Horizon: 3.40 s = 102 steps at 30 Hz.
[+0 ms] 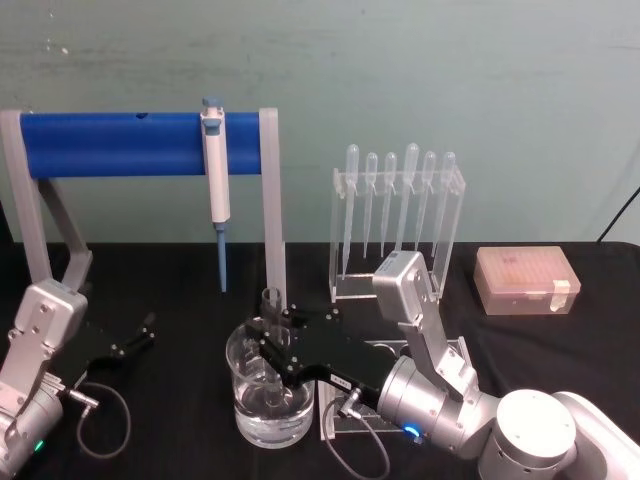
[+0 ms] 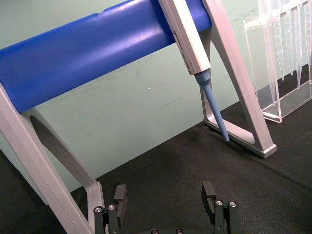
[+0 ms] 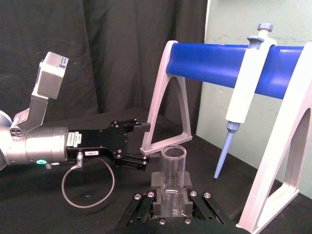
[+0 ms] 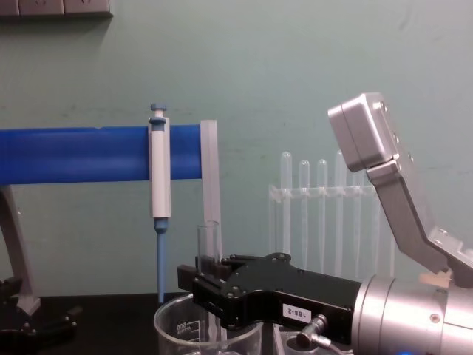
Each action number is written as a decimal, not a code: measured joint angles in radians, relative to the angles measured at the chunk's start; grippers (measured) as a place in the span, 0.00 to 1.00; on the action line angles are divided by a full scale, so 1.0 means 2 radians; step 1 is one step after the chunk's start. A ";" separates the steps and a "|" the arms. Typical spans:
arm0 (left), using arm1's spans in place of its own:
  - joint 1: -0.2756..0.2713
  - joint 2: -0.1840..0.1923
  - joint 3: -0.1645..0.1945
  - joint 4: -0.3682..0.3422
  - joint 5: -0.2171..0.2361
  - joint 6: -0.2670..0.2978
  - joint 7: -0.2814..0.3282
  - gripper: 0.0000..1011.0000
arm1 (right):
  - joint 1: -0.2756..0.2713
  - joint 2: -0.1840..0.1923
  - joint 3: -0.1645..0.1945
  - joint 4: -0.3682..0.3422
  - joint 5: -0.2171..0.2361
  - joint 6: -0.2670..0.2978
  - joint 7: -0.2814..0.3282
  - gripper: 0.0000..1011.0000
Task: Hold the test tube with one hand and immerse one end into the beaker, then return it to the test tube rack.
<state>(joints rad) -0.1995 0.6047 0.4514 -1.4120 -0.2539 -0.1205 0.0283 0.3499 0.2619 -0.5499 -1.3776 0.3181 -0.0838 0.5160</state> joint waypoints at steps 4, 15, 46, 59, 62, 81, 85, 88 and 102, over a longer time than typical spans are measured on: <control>0.000 0.000 0.000 0.000 0.000 0.000 0.000 0.99 | 0.000 0.000 0.000 0.000 0.000 0.000 0.000 0.22; 0.000 0.000 0.000 0.000 0.000 0.000 0.000 0.99 | 0.000 0.000 -0.001 -0.001 -0.001 0.000 0.000 0.22; 0.000 0.000 0.000 0.000 0.000 0.000 0.000 0.99 | 0.001 0.000 -0.001 -0.001 -0.001 0.001 -0.001 0.22; 0.000 0.000 0.000 0.000 0.000 0.000 0.000 0.99 | 0.001 0.000 -0.001 -0.001 -0.001 0.001 -0.001 0.22; 0.000 0.000 0.000 0.000 0.000 0.000 0.000 0.99 | 0.001 0.000 -0.001 -0.001 -0.001 0.001 -0.001 0.22; 0.000 0.000 0.000 0.000 0.000 0.000 0.000 0.99 | 0.001 0.000 -0.001 -0.001 -0.001 0.001 -0.001 0.22; 0.000 0.000 0.000 0.000 0.000 0.000 0.000 0.99 | 0.001 0.000 -0.001 -0.001 -0.001 0.001 -0.001 0.22; 0.000 0.000 0.000 0.000 0.000 0.000 0.000 0.99 | 0.001 0.000 -0.001 -0.001 -0.001 0.001 -0.001 0.22; 0.000 0.000 0.000 0.000 0.000 0.000 0.000 0.99 | 0.001 0.000 -0.001 -0.001 -0.001 0.001 -0.001 0.22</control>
<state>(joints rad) -0.1995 0.6047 0.4514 -1.4120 -0.2539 -0.1205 0.0283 0.3513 0.2619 -0.5513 -1.3792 0.3170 -0.0824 0.5142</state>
